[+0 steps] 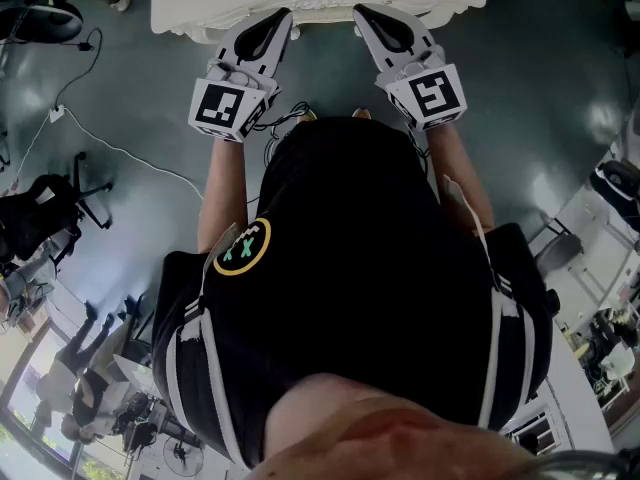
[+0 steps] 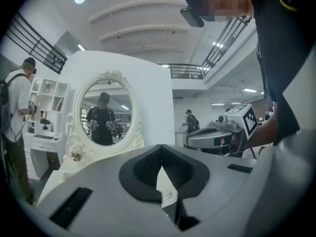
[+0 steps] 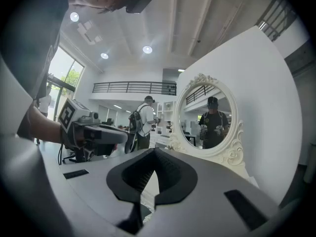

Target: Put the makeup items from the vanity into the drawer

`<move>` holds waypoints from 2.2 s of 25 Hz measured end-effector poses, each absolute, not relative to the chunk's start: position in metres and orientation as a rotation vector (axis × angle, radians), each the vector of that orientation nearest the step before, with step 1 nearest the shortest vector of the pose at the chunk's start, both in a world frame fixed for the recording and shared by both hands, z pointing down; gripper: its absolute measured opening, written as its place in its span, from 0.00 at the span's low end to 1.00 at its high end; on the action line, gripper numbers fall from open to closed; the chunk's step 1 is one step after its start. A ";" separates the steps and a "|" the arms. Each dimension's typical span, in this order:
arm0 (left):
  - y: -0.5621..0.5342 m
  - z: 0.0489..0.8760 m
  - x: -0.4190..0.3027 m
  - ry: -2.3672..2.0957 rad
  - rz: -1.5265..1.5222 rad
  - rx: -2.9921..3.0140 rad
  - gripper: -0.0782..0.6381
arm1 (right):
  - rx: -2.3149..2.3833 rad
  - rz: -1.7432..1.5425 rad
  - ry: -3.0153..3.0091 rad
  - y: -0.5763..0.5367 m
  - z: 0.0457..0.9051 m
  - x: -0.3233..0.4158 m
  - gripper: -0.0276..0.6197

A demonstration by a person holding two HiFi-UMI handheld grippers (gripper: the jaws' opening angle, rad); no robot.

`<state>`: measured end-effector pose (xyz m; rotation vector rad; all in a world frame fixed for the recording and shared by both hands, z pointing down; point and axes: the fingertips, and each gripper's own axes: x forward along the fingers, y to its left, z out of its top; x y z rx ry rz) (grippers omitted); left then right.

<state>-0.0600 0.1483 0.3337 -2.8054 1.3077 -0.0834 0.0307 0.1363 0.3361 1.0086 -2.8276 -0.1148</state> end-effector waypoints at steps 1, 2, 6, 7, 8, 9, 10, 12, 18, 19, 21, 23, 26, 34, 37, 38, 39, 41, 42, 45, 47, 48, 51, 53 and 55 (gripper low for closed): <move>0.148 0.333 -0.060 1.307 -0.082 -2.805 0.13 | 1.009 -0.117 -2.828 0.136 0.335 0.031 0.07; 0.149 0.332 -0.060 1.305 -0.082 -2.805 0.13 | 1.009 -0.118 -2.828 0.136 0.335 0.031 0.07; 0.148 0.330 -0.058 1.303 -0.082 -2.807 0.13 | 1.010 -0.114 -2.825 0.136 0.334 0.032 0.07; 0.147 0.331 -0.057 1.303 -0.083 -2.807 0.13 | 1.013 -0.114 -2.825 0.135 0.334 0.032 0.07; 0.147 0.331 -0.057 1.304 -0.084 -2.808 0.13 | 1.016 -0.117 -2.829 0.135 0.333 0.033 0.07; 0.147 0.332 -0.056 1.304 -0.085 -2.808 0.13 | 1.019 -0.119 -2.837 0.135 0.332 0.033 0.07; 0.146 0.333 -0.056 1.304 -0.085 -2.808 0.13 | 1.023 -0.119 -2.846 0.135 0.331 0.033 0.07; 0.146 0.333 -0.057 1.305 -0.084 -2.808 0.13 | 1.029 -0.116 -2.856 0.134 0.331 0.033 0.07; 0.147 0.332 -0.057 1.300 -0.082 -2.808 0.13 | 1.038 -0.076 -2.858 0.134 0.332 0.033 0.08; 0.149 0.331 -0.057 1.299 -0.083 -2.807 0.13 | 1.041 -0.068 -2.862 0.135 0.332 0.034 0.08; 0.151 0.331 -0.057 1.300 -0.084 -2.806 0.13 | 1.041 -0.048 -2.870 0.136 0.332 0.033 0.13; 0.152 0.331 -0.058 1.303 -0.086 -2.806 0.13 | 1.030 -0.034 -2.873 0.137 0.333 0.032 0.21; 0.152 0.335 -0.057 1.307 -0.093 -2.807 0.13 | 1.024 -0.029 -2.875 0.138 0.335 0.032 0.28; 0.154 0.334 -0.055 1.305 -0.087 -2.814 0.13 | 1.012 -0.007 -2.869 0.138 0.337 0.033 0.62; 0.153 0.336 -0.054 1.308 -0.085 -2.818 0.13 | 1.011 -0.012 -2.840 0.135 0.344 0.034 0.78; 0.153 0.335 -0.053 1.308 -0.086 -2.817 0.13 | 1.015 -0.010 -2.830 0.133 0.346 0.034 0.84; 0.153 0.335 -0.053 1.308 -0.087 -2.816 0.13 | 1.023 -0.007 -2.820 0.132 0.348 0.035 0.90; 0.154 0.334 -0.052 1.310 -0.088 -2.816 0.13 | 1.042 0.001 -2.805 0.130 0.351 0.038 0.97; 0.154 0.334 -0.052 1.311 -0.091 -2.816 0.13 | 1.050 0.006 -2.802 0.130 0.351 0.040 0.97; 0.155 0.334 -0.049 1.315 -0.104 -2.817 0.13 | 1.056 0.015 -2.806 0.130 0.351 0.044 0.97; 0.154 0.336 -0.047 1.323 -0.109 -2.817 0.13 | 1.047 0.012 -2.806 0.130 0.353 0.048 0.97; 0.153 0.337 -0.045 1.329 -0.110 -2.816 0.13 | 1.039 0.011 -2.806 0.129 0.354 0.050 0.97; 0.154 0.336 -0.033 1.342 -0.111 -2.805 0.13 | 1.014 0.011 -2.808 0.130 0.356 0.061 0.97; 0.156 0.336 -0.023 1.355 -0.116 -2.799 0.13 | 1.003 0.015 -2.812 0.131 0.357 0.072 0.97; 0.155 0.338 -0.011 1.367 -0.128 -2.792 0.13 | 0.989 0.022 -2.820 0.130 0.359 0.084 0.97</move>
